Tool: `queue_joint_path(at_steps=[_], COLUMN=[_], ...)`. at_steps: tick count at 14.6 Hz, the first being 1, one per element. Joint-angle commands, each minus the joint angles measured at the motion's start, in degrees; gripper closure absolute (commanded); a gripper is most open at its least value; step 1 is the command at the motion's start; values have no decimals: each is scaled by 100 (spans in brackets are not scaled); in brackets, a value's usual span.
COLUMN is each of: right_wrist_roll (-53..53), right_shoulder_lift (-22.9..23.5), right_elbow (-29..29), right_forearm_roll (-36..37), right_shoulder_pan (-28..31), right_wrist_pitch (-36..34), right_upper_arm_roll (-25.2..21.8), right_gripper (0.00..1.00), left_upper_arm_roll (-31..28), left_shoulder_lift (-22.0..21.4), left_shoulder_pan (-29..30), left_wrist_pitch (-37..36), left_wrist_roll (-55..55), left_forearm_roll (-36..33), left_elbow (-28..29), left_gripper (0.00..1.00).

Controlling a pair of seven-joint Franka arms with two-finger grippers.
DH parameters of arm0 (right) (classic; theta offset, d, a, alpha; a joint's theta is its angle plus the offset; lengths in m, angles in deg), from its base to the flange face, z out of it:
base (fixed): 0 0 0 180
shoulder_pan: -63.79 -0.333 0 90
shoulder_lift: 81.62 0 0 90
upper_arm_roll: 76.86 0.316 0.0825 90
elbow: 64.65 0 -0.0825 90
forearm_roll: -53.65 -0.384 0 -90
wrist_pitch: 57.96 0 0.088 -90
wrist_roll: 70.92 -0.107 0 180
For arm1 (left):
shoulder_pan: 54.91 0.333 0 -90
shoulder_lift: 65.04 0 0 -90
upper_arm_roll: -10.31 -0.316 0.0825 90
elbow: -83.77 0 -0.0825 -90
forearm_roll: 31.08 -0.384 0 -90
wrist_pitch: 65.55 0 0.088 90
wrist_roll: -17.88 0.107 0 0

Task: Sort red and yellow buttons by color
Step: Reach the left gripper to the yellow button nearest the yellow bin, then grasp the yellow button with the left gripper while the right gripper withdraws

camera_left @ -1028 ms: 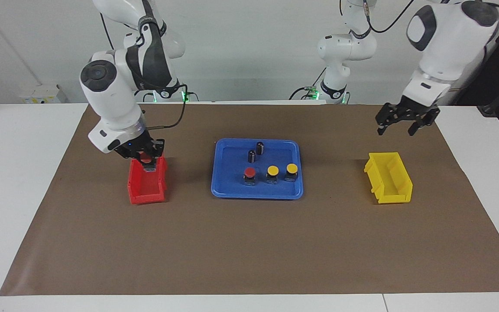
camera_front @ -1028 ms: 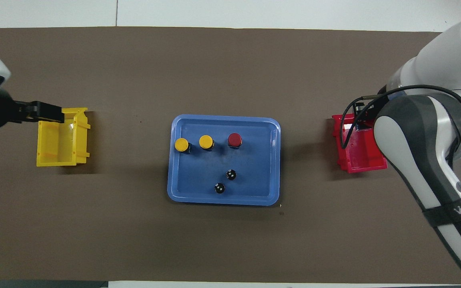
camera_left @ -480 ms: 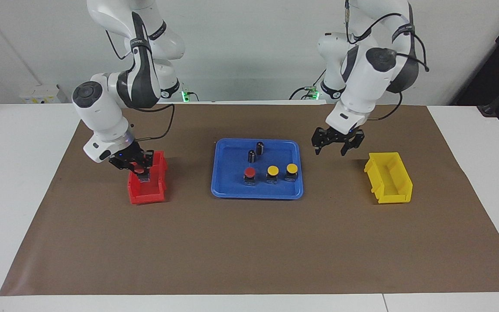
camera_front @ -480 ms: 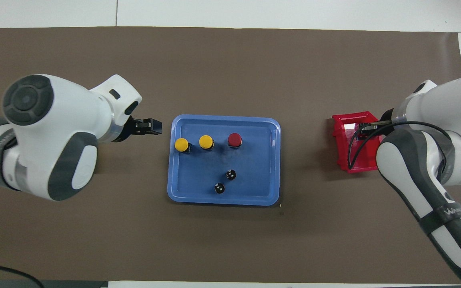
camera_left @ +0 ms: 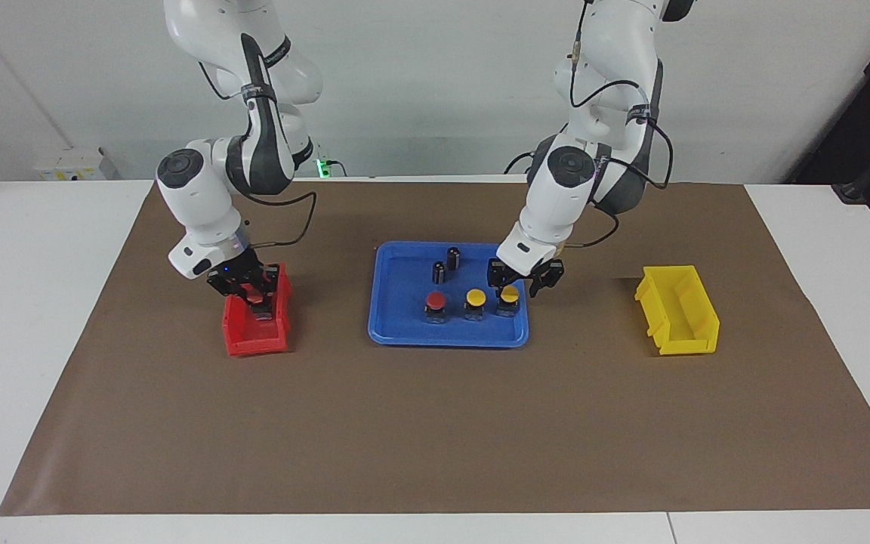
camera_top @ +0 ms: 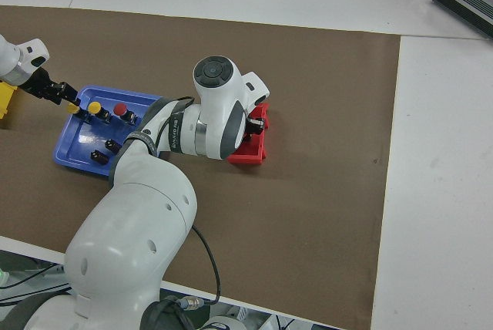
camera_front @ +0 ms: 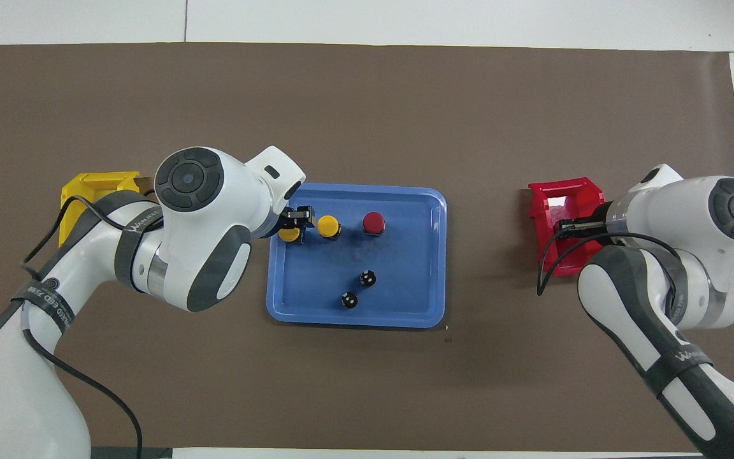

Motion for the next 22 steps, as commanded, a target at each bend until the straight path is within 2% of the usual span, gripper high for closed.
queue_joint_path(at_steps=[1, 2, 5, 7, 9, 11, 12, 14, 15, 17, 19, 20, 22], right_wrist_roll=[199, 252, 769, 998, 991, 947, 929, 684, 535, 315, 8, -185, -712], right_shoulder_lift=[-140, -140, -131, -79, 79, 202, 273, 413, 536, 764, 879, 906, 1011], right_elbow=[-156, -156, -77, 299, 1001, 1651, 2003, 2662, 3005, 3647, 3904, 3992, 4098], right_forearm_roll=[-183, -183, -174, -165, -113, -112, -112, -95, -86, -60, -42, -42, -33], right_shoulder_pan=[91, 82, 117, 231, 258, 241, 197, 161, 144, -128, -251, -391, -725], right_wrist_pitch=[121, 129, -2, -491, -1255, -1836, -2161, -2803, -3085, -3525, -3632, -3624, -3501], right_upper_arm_roll=[59, 59, 42, 33, 33, 42, 42, 68, 85, 77, 85, 86, 86], right_gripper=[71, 67, 41, 36, 35, 31, 28, 22, 18, 14, 8, 4, 3], left_upper_arm_roll=[-93, -93, -102, -102, -102, -111, -111, -137, -137, -146, -146, -155, -216], left_shoulder_lift=[-128, -102, -102, -128, -119, -102, -102, -84, -75, -67, -145, -285, -654], left_shoulder_pan=[-242, -252, -226, -208, -191, -182, -173, -164, -155, -155, -164, -173, -86], left_wrist_pitch=[97, 123, 124, 123, 167, 194, 237, 255, 273, 98, -750, -1130, -1719], left_wrist_roll=[-21, -21, -21, -12, -12, -21, -21, -3, -3, -12, -20, -134, -258], left_forearm_roll=[115, 115, 115, 115, 115, 115, 115, 106, 106, 106, 106, 106, 97], left_elbow=[232, 241, 285, 355, 355, 329, 320, 285, 250, 92, -328, -461, -603], left_gripper=[26, 26, 28, 29, 32, 41, 50, 80, 87, 91, 93, 93, 96])
